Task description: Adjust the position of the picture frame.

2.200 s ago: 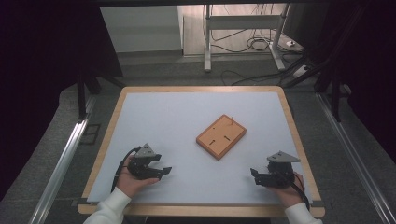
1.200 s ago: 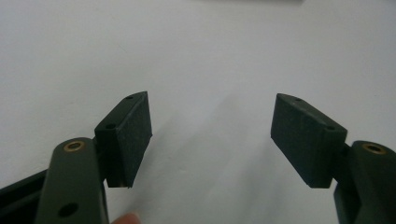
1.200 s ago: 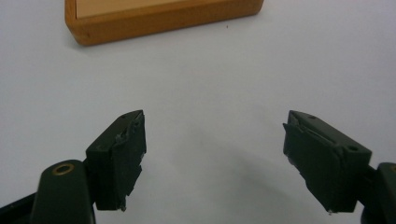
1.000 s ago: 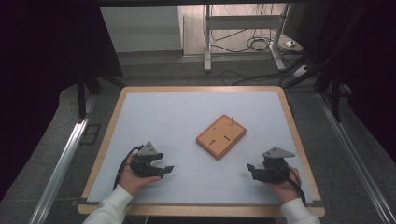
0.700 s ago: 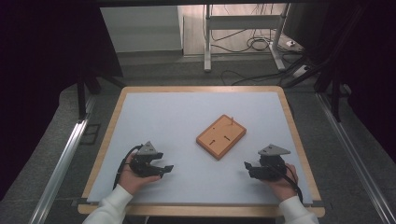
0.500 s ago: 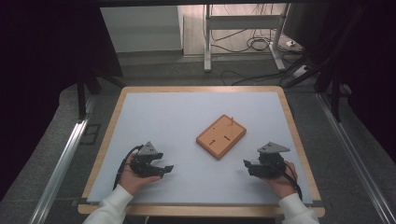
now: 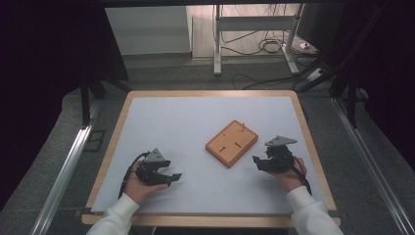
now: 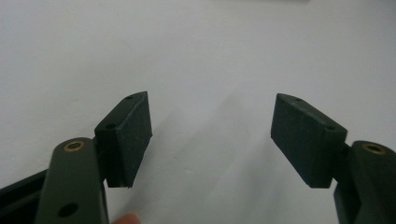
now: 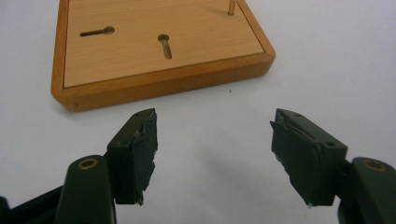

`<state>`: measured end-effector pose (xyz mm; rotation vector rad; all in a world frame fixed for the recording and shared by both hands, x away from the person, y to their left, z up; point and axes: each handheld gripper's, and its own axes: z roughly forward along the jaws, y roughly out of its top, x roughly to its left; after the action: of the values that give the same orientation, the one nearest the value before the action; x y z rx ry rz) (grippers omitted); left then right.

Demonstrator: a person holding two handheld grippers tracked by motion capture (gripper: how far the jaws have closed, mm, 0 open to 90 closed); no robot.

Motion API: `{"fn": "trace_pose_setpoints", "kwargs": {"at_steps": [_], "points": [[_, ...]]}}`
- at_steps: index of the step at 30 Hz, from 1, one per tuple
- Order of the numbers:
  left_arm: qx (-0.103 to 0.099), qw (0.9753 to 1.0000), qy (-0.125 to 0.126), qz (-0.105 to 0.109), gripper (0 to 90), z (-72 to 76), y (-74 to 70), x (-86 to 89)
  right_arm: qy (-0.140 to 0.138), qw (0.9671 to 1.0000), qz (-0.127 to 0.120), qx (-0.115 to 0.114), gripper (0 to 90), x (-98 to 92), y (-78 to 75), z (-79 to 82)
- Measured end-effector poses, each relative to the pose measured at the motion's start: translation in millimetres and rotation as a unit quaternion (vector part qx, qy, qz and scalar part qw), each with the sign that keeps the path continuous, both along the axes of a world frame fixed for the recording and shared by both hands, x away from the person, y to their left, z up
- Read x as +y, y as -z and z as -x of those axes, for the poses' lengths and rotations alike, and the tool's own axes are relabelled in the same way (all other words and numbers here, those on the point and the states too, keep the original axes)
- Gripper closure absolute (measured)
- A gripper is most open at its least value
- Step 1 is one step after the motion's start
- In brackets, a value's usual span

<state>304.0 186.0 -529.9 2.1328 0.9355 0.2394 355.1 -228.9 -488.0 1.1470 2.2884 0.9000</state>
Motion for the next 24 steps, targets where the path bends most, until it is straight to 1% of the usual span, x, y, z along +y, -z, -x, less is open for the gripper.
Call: {"fn": "trace_pose_setpoints", "kwargs": {"at_steps": [1,3,4,5,8,10,14,18,21,24], "points": [[-0.004,1.0000,-0.001,0.000,28.8,0.0,-0.9,0.6,-0.004,1.0000,0.002,0.000,32.5,0.8,-0.6,-3.1],[-0.003,1.0000,-0.006,0.004,28.8,0.4,-1.5,1.2,-0.007,1.0000,0.004,0.001,32.6,2.5,-2.0,-9.4],[-0.003,1.0000,-0.006,0.004,28.7,0.4,-1.5,1.2,-0.007,1.0000,0.004,0.001,32.6,2.5,-2.0,-9.4],[-0.001,1.0000,-0.005,0.004,28.8,0.0,-1.1,1.4,-0.009,1.0000,0.001,0.002,32.8,3.3,-4.0,-16.1],[0.001,1.0000,0.001,0.002,28.7,-1.0,0.1,0.8,-0.015,0.9999,-0.004,0.001,33.5,5.5,-6.9,-26.5],[0.002,1.0000,0.002,0.001,28.7,-1.1,0.3,0.7,-0.019,0.9998,-0.002,0.003,33.9,8.7,-7.6,-33.9],[0.001,1.0000,0.000,0.002,28.7,-1.4,0.5,1.6,-0.033,0.9995,-0.002,0.001,39.1,15.3,-5.9,-48.9],[0.002,1.0000,0.001,0.002,28.7,-1.9,1.4,1.4,-0.031,0.9995,-0.002,0.001,43.5,22.1,-2.2,-64.0],[0.003,1.0000,0.001,0.003,28.7,-1.6,1.7,0.5,-0.027,0.9996,0.006,-0.003,45.3,28.4,1.1,-75.6],[0.001,1.0000,0.004,0.003,28.7,-1.4,0.4,0.2,-0.023,0.9997,0.001,-0.002,48.3,33.2,2.9,-88.3]]}}
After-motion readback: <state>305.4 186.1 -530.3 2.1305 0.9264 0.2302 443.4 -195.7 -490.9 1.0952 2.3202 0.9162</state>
